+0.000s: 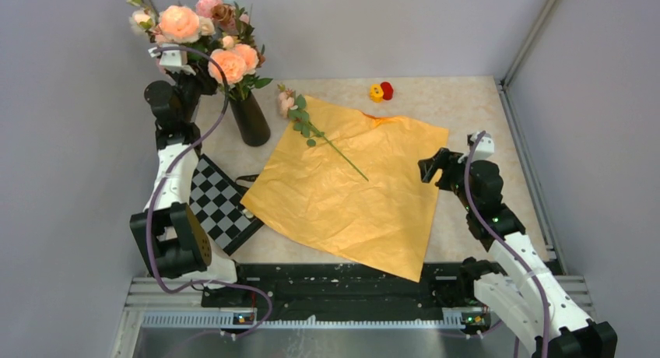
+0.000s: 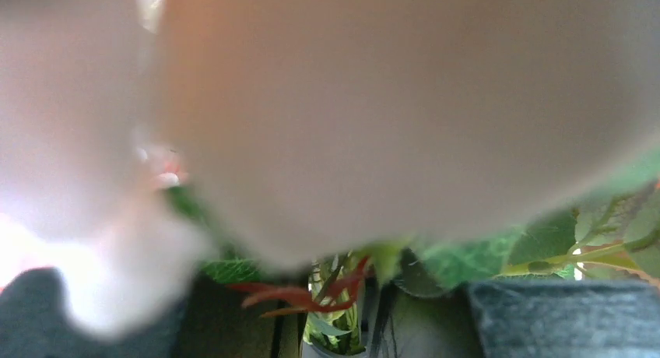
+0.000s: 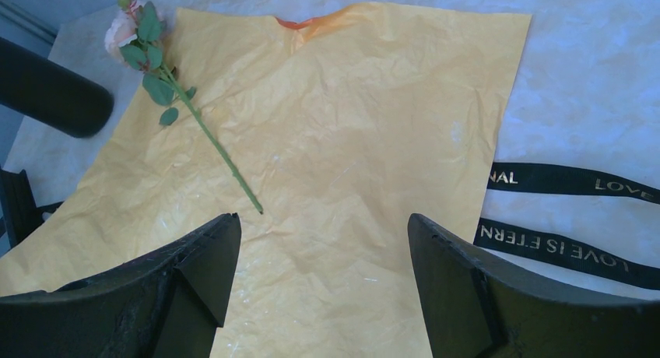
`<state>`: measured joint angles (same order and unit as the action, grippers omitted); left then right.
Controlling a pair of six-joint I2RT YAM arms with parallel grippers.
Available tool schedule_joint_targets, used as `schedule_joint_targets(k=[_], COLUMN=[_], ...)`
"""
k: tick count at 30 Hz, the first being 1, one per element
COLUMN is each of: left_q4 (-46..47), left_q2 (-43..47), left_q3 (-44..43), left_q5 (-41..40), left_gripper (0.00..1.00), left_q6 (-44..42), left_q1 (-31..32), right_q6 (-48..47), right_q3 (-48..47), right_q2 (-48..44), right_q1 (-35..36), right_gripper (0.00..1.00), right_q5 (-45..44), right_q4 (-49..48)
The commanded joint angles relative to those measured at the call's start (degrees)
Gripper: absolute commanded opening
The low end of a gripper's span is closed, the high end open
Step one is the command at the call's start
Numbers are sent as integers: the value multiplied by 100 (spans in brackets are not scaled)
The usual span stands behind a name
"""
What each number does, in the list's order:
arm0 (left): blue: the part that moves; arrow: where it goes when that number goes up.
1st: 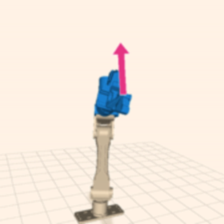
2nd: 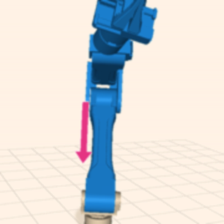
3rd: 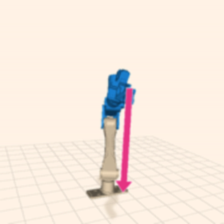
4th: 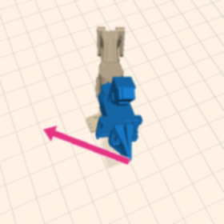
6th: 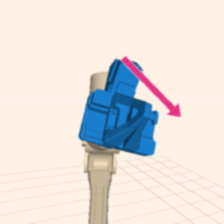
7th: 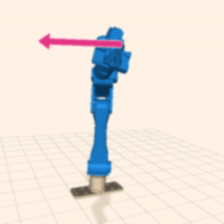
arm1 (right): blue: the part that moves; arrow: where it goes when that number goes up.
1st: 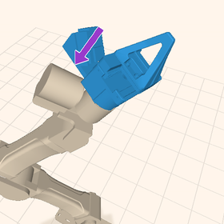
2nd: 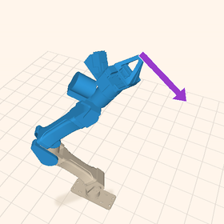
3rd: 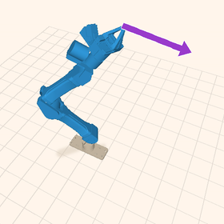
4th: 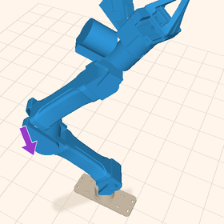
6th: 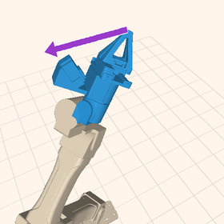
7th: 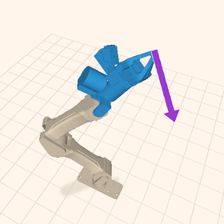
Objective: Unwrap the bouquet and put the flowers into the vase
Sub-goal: Insert the fake flower into the vase.
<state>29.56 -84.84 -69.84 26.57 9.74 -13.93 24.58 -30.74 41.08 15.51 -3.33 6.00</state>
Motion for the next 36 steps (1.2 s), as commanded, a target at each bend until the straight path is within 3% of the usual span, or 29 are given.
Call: schedule_joint_targets(k=[1, 10, 14, 19, 32, 36], left_q4=[96, 279, 428, 514, 332, 328], left_q2=[447, 1015, 1137, 1173, 814, 712], left_q3=[192, 526, 622, 679, 670, 796], left_q5=[-105, -303, -372, -365, -69, -90], left_gripper=[34, 58, 60, 50, 10, 5], left_q6=[143, 298, 362, 427, 320, 322], left_q1=[22, 24, 22, 22, 22, 22], right_q6=[-103, -120, -117, -135, 5, 25], right_q3=[-195, -173, -174, -221, -187, -178], right_q2=[-100, -91, -55, 20, 179, 213], right_q1=[-61, -57, -64, -63, -63, -57], right_gripper=[80, 80, 80, 80, 79, 79], right_q5=[-24, 66, 69, 137, 316, 316], right_q4=[-50, -61, -56, -83, -225, -257])
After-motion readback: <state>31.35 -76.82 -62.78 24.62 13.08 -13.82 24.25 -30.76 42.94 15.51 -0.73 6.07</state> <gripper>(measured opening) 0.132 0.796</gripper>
